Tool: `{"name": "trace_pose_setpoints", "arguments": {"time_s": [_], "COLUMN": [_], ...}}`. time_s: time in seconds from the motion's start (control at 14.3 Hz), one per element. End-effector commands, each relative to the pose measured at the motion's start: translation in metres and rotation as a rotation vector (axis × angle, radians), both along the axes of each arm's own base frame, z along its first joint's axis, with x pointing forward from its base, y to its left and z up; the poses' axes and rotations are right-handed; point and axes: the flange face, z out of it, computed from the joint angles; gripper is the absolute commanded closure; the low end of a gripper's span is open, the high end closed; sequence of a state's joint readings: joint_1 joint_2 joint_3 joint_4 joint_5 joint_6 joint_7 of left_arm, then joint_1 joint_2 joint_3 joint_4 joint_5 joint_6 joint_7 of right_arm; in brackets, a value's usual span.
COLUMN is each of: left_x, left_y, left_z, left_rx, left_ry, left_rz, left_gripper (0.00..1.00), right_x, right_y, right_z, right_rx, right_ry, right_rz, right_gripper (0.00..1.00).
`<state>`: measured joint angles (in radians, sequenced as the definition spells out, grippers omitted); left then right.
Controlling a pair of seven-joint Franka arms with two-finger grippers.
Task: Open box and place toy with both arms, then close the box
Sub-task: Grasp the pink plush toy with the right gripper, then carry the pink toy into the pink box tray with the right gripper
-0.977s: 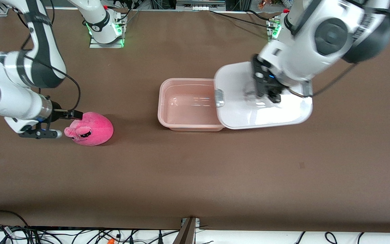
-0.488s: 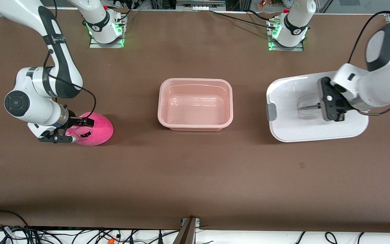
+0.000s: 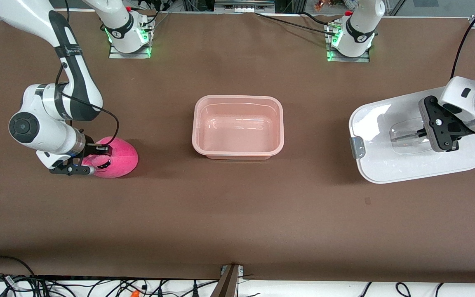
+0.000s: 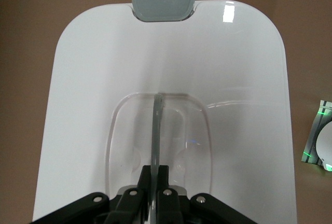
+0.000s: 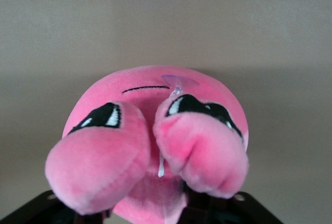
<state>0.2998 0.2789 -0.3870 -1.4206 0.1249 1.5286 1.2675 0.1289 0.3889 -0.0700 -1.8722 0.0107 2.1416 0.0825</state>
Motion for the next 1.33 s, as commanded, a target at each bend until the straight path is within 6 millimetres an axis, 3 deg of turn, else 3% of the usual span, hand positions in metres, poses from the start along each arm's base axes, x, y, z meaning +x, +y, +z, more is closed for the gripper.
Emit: {"name": "trace_pose_setpoints", "arguments": {"time_s": [0.0, 0.28, 0.63, 0.84, 1.05, 1.26], "left_x": [0.005, 0.005, 0.005, 0.005, 0.005, 0.005], "left_y": [0.002, 0.004, 0.004, 0.002, 0.002, 0.000], "left_z": [0.002, 0.002, 0.002, 0.003, 0.002, 0.002], "left_rx": [0.013, 0.017, 0.017, 0.017, 0.017, 0.015], "left_ry": [0.002, 0.003, 0.005, 0.003, 0.005, 0.004], "left_rz": [-0.020, -0.017, -0.017, -0.019, -0.019, -0.020], "left_gripper": [1.00, 1.00, 1.00, 1.00, 1.00, 1.00], "right_x": [0.001, 0.002, -0.010, -0.028, -0.059, -0.100], "right_y": [0.007, 0.047, 0.116, 0.173, 0.245, 0.320], "right_z": [0.002, 0.044, 0.121, 0.173, 0.228, 0.242], "right_rx": [0.019, 0.053, 0.090, 0.075, 0.037, -0.010], "right_ry": [-0.006, -0.005, 0.052, 0.093, 0.064, 0.038], "right_rz": [0.029, 0.220, 0.406, 0.550, 0.734, 0.921], "right_gripper": [1.00, 1.00, 1.00, 1.00, 1.00, 1.00]}}
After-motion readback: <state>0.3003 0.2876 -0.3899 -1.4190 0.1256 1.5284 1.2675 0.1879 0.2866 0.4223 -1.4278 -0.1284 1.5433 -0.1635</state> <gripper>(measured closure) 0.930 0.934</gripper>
